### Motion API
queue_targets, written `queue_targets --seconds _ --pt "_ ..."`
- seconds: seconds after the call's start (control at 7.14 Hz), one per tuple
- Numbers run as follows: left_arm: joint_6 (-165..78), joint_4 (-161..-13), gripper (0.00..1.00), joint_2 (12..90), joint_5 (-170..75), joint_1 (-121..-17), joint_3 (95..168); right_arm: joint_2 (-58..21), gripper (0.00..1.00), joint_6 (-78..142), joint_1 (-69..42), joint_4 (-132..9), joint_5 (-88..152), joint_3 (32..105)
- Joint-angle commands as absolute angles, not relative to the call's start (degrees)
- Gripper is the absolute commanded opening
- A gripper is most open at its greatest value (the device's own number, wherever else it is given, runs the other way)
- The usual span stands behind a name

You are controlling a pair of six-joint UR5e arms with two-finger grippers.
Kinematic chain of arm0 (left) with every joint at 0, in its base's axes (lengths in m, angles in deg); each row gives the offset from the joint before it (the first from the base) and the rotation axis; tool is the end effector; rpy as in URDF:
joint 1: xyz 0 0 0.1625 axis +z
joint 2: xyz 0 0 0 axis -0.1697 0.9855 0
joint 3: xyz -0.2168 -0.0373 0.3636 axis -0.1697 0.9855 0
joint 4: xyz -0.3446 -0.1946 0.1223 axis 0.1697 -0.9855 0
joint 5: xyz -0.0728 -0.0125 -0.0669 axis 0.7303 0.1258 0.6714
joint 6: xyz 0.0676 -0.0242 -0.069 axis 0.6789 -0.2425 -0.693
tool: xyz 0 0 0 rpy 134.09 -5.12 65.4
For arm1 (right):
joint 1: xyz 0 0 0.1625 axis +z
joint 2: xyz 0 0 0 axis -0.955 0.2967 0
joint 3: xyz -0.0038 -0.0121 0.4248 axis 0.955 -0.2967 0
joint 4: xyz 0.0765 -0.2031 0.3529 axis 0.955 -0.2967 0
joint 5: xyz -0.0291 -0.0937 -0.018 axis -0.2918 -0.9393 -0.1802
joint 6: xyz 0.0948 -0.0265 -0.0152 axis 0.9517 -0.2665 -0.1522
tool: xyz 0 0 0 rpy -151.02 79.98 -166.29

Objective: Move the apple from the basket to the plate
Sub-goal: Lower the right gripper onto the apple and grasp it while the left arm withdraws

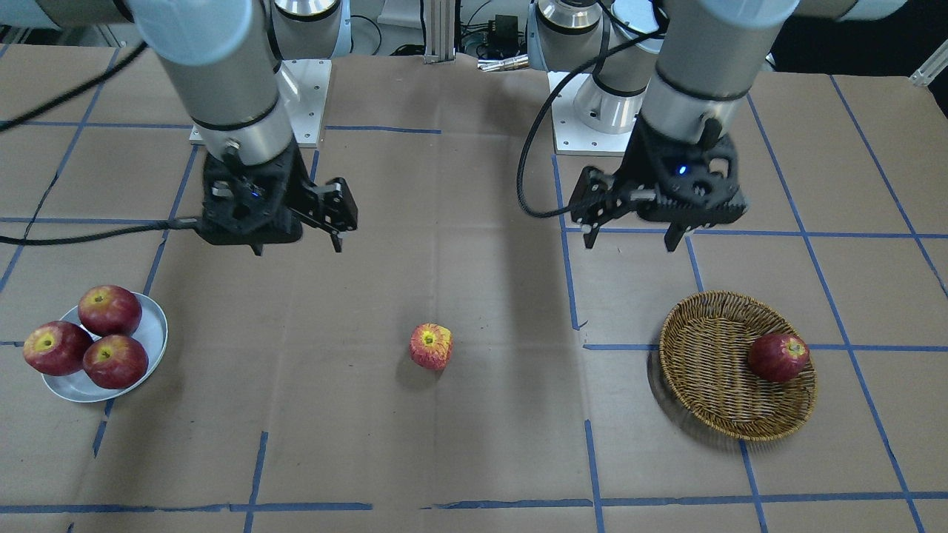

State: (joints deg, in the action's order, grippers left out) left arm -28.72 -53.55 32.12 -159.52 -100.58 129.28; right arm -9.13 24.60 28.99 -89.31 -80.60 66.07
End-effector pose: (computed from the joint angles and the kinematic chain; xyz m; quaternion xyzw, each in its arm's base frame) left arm -0.1399 -0.5087 0.5041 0.0047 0.9980 -0.0630 0.0017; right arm 0.2474 -0.5317 0.4115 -0.0222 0.9992 -0.0312 0.0102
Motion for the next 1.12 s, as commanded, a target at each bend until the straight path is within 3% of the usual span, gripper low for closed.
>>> queue_targets --seconds 0.0,0.98 --pt "-28.56 -60.78 0.99 26.97 -159.26 -98.8 129.94 -16.72 1.0 31.81 35.69 -97.76 -80.83 66.09" --pt "-28.29 -53.58 0.99 34.08 -159.17 -98.72 131.62 -31.33 1.0 36.58 39.94 -112.29 -83.81 66.7"
